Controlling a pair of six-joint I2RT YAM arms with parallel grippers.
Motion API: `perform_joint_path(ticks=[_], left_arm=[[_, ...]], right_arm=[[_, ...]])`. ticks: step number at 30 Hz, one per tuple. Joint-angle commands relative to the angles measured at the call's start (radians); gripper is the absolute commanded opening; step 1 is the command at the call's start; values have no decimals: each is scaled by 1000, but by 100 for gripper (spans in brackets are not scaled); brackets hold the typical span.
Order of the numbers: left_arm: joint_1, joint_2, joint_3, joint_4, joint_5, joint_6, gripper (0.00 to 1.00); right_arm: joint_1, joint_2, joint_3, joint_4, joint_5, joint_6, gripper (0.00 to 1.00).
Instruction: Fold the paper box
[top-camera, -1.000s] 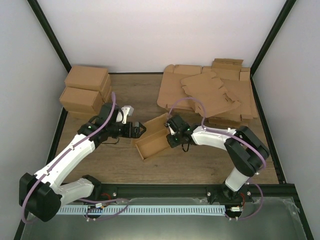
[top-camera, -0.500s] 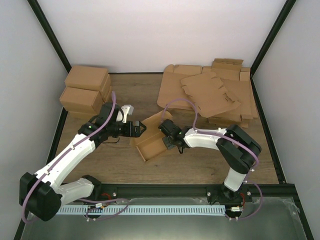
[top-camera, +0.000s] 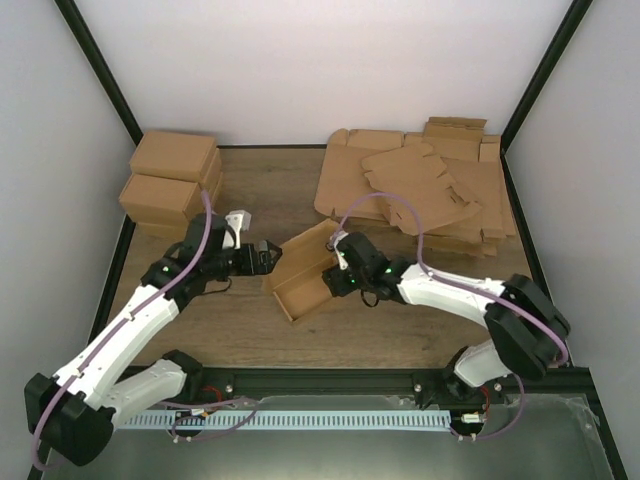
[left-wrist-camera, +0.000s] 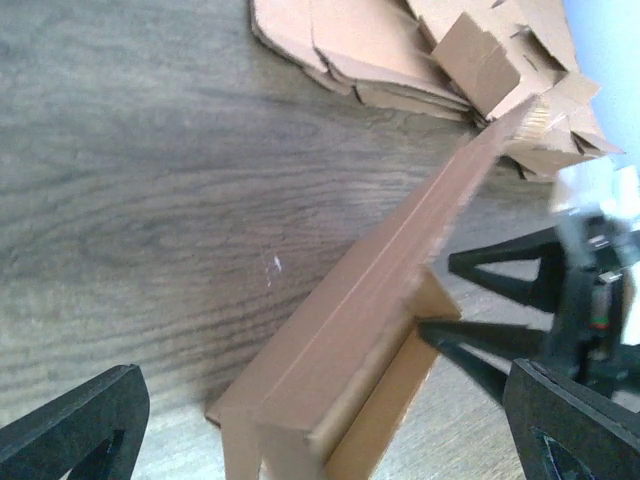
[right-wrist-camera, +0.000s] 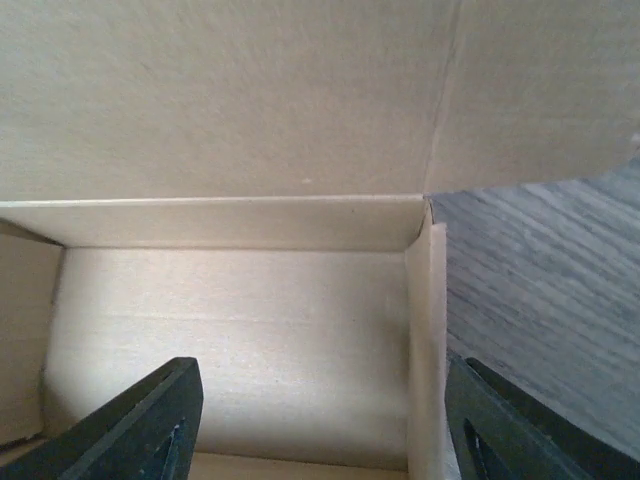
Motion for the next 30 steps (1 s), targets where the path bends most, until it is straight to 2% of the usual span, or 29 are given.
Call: perform_joint_path(ticks=[1,5,9,10,14,18,20,23,28,30], left_arm=[[0,-56,-71,2,4,-89,100],[0,-99,-127,-5,10,-145,100],[-12,-113,-187,29,45,-201,97],[-17,-112,-201,49,56,-213,96],[-42,-112,-222,59,44,-235,92],[-60,-131,-234,59,39,-235,92],[-63,-128,-241,60,45,-235,91],[-75,-118,-258,77,48,-267,84],[-76,-94,-282,110,19,-261,68],[-76,-77,-275,112,6,-251,62]], right_arm=[[-87,-82,-39,99,-225,-56,70],[-146,-130,-40,106,-285,-100,76],[-184,-148,-16,107,-267,-143,98],[-195,-151,-10,113,-266,-152,100],[-238,-107,40,108,-322,-187,100],[-239,-8,134,50,-305,-220,97],[-239,10,147,62,-286,-230,100],[-246,23,138,121,-307,-264,100],[-308,56,131,183,-492,-276,99],[-318,48,116,205,-540,-272,92]])
